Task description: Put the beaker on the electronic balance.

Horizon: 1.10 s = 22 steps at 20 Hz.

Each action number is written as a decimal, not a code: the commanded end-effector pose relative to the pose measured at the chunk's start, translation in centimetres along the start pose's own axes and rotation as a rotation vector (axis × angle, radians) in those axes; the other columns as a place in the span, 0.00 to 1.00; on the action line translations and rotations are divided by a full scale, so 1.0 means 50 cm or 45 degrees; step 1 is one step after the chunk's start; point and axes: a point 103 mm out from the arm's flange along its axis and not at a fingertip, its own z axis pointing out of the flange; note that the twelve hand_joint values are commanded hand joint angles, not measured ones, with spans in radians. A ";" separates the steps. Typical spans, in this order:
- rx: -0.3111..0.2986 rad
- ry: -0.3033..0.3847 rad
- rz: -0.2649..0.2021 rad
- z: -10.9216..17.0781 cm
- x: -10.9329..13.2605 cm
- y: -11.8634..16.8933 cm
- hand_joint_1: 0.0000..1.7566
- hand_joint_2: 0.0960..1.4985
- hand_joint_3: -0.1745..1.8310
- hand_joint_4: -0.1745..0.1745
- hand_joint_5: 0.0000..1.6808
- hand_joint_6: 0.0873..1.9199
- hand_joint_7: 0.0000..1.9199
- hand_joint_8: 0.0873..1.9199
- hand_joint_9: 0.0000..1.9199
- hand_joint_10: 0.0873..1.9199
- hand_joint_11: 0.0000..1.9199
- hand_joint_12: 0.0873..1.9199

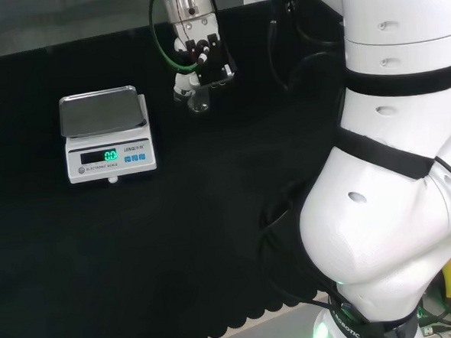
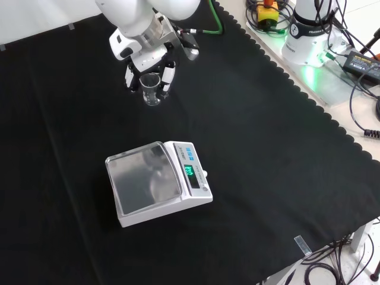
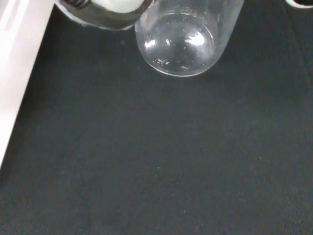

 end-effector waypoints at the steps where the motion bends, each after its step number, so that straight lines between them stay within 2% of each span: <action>1: -0.012 -0.014 -0.046 -0.045 0.040 -0.010 0.64 0.76 0.09 0.00 0.53 0.57 0.62 0.45 0.89 0.23 0.93 0.24; 10: -0.044 -0.030 -0.151 -0.107 0.144 0.008 0.64 0.75 0.09 0.00 0.54 0.56 0.63 0.45 0.89 0.23 0.93 0.24; 22: -0.025 -0.066 -0.265 -0.116 0.284 0.066 0.65 0.75 0.09 0.00 0.54 0.56 0.64 0.45 0.89 0.23 0.93 0.24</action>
